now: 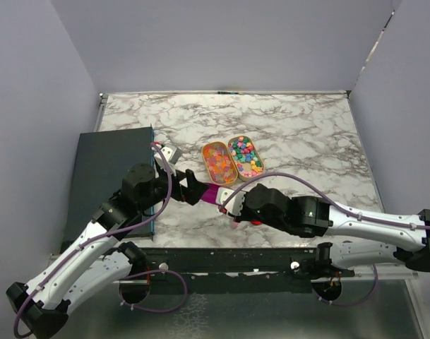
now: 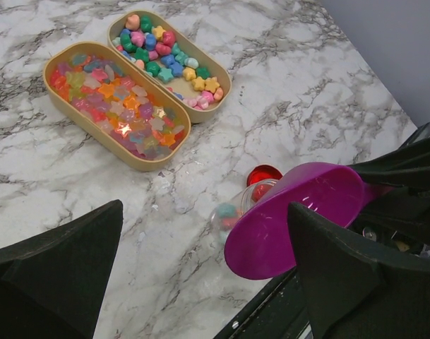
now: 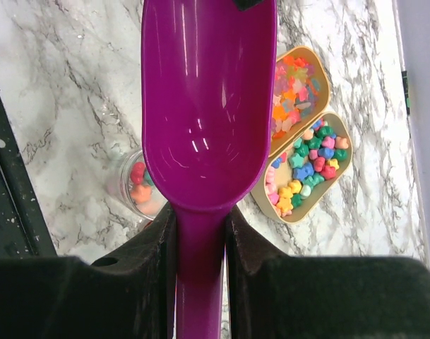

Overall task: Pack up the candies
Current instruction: Adjust the spatula.

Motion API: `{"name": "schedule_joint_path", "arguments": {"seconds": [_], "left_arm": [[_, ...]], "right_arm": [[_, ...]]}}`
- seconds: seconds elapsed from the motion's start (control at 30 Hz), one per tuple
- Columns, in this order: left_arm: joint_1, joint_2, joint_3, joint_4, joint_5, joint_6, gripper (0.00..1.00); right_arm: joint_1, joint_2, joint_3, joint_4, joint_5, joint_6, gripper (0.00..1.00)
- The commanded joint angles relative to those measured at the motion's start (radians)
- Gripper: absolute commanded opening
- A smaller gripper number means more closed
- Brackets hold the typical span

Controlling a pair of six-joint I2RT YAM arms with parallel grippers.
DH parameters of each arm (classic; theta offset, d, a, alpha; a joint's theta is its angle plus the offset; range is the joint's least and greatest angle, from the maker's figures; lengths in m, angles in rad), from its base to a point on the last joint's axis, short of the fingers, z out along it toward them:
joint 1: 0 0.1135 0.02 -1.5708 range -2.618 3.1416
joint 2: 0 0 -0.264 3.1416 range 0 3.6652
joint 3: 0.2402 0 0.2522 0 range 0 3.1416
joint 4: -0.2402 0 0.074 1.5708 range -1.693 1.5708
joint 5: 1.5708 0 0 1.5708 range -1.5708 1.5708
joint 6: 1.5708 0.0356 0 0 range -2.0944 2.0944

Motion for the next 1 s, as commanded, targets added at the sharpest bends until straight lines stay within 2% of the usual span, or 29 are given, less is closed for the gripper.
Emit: {"name": "schedule_joint_path", "arguments": {"seconds": [0.0,0.37,0.97], "left_arm": [[-0.003,0.007,-0.013,0.019,0.031,-0.002,0.99],[-0.003,0.028,-0.011,0.019,0.039,-0.001,0.99],[-0.002,0.063,-0.01,0.019,0.051,0.004,0.99]], "right_arm": [[0.003,-0.067,-0.032,0.054,-0.012,0.003,0.01],[0.003,-0.217,-0.088,0.087,-0.05,0.001,0.01],[0.003,-0.473,-0.276,0.418,-0.246,-0.134,0.0]]}}
